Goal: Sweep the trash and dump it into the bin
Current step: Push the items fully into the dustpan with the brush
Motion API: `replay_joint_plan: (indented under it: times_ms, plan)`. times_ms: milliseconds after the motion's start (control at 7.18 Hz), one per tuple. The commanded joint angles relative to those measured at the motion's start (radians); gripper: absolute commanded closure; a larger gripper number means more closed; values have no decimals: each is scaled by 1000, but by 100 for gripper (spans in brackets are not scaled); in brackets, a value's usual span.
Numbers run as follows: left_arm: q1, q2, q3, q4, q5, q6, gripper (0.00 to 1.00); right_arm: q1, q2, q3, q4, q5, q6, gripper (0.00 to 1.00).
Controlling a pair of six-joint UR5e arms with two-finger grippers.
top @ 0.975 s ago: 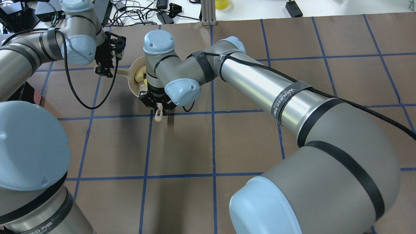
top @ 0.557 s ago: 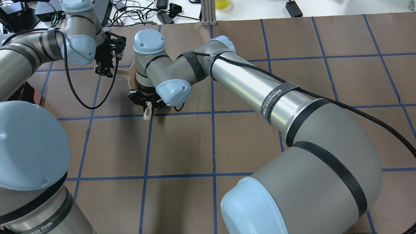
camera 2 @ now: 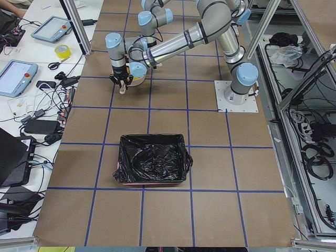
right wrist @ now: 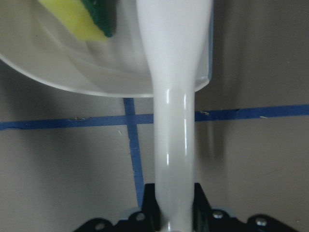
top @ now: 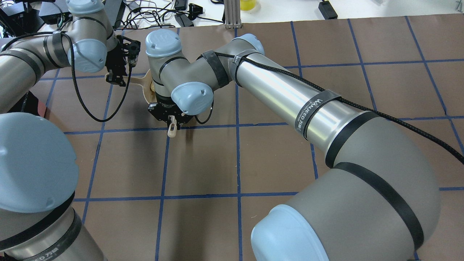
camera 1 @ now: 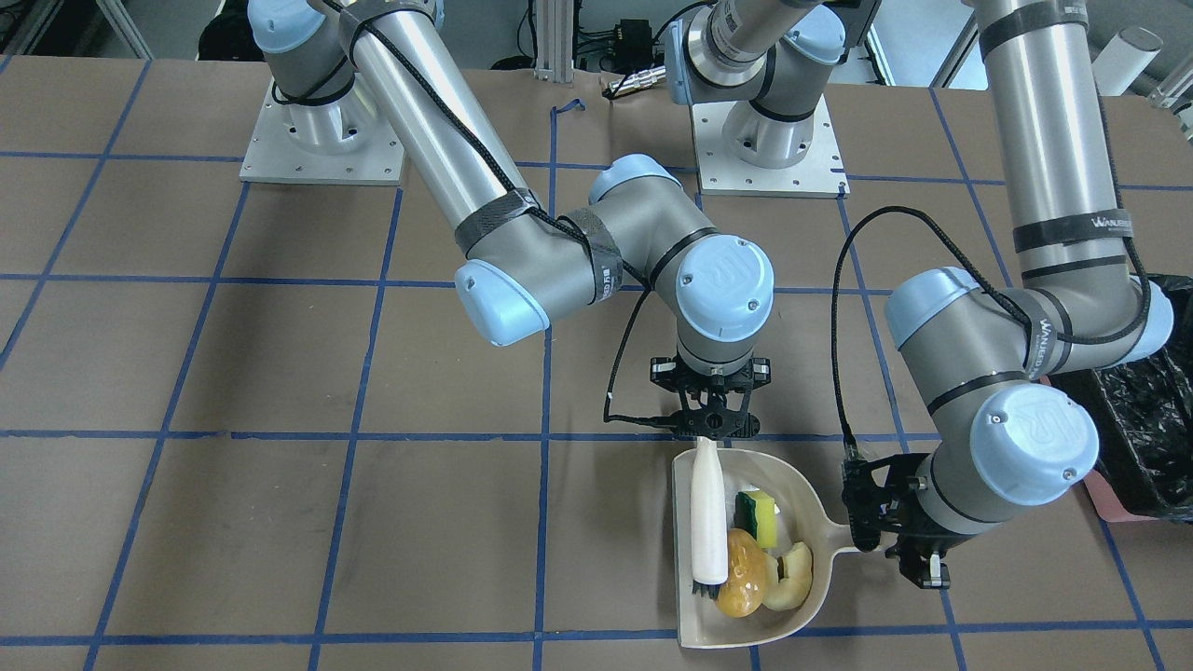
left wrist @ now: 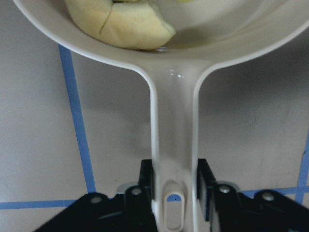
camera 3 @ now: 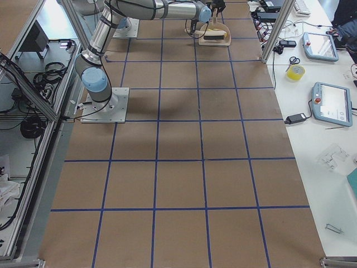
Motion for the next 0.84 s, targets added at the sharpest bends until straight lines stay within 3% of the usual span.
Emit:
replay_joint_plan:
  times_ms: [0,418,697]
  plan:
    - [0,-1,0,1,-2,-2,100,2,4,4,27,-30,-13,100]
    - [3,-1,-2,1,-38,-2,100,2,5,14,50,-66,-49,100]
    - [17,-1,-8,0,-79,4,100,0,2,16,84,-139,-65,100]
